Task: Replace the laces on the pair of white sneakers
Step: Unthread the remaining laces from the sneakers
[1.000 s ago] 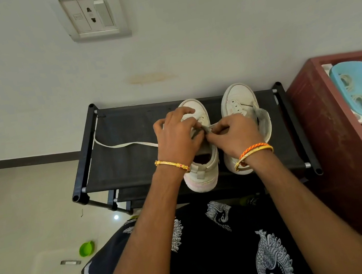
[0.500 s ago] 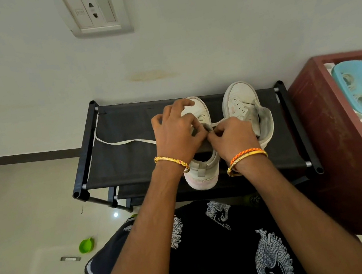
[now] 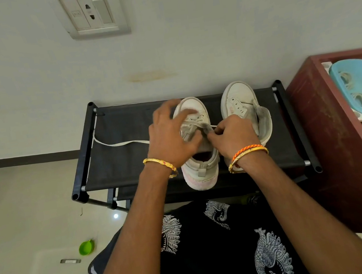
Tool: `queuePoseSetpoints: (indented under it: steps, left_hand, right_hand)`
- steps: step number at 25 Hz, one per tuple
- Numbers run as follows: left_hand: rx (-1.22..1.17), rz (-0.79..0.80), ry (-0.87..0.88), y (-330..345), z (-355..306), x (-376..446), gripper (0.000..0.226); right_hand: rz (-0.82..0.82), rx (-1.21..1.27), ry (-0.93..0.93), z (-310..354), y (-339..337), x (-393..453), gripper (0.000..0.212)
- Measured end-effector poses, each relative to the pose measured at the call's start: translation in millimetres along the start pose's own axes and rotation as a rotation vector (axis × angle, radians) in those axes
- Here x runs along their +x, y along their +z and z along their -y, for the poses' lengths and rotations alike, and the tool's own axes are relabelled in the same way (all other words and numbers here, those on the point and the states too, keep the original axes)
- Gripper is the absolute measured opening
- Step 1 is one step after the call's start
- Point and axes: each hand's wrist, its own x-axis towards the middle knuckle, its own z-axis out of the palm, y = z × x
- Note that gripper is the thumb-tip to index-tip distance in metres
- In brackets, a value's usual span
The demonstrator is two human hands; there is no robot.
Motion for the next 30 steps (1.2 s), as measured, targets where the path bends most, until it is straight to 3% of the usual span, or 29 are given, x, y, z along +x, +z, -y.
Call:
queuePoseSetpoints:
  steps: [2, 5, 12, 16, 18, 20, 22, 24, 27, 30]
  left_hand:
    - [0.152, 0.042, 0.05, 7.4, -7.3, 1.1, 0.026]
    - [0.221, -0.052, 0.106, 15.9, -13.1, 5.3, 0.011]
    - [-0.086, -0.136, 0.005, 18.2, -10.9, 4.7, 0.011]
    - [-0.501, -0.427, -0.307, 3.2, 1.7, 9.7, 0.013]
    - [-0.447, -0.476, -0.489, -7.7, 13.7, 6.9, 0.008]
    - [-0.382, -0.408, -0.576, -13.1, 20.2, 1.0, 0.038]
    - [-0.394, -0.322, -0.538, -16.2, 20.0, -5.3, 0.068]
    - [-0.375, -0.184, -0.452, -18.2, 14.1, -10.6, 0.054]
    - [-0.11, 0.046, -0.313, -9.3, -3.8, -18.2, 0.029]
    - [0.097, -0.029, -0.333, 6.1, -17.7, -17.8, 0.029]
  right_hand:
    - [0.015, -0.001, 0.008, 0.8, -0.9, 1.5, 0.026]
    - [0.041, 0.011, 0.022, 0.6, -4.1, 3.0, 0.024]
    - [0.084, 0.05, 0.027, -1.3, -8.7, 5.4, 0.026]
    - [0.066, 0.008, 0.025, -5.1, -9.2, 6.9, 0.026]
    - [0.054, -0.004, 0.015, -4.9, -6.7, 6.7, 0.026]
    - [0.029, -0.012, -0.01, -2.0, -4.2, 5.1, 0.024]
    - [-0.017, -0.004, -0.054, -0.6, -1.5, 2.5, 0.029]
    - [-0.032, -0.04, -0.167, -0.6, 2.6, 0.9, 0.039]
    - [-0.055, -0.083, -0.34, 1.5, 7.5, 2.2, 0.031]
    - [-0.083, -0.146, -0.378, 2.7, 12.5, 10.9, 0.02]
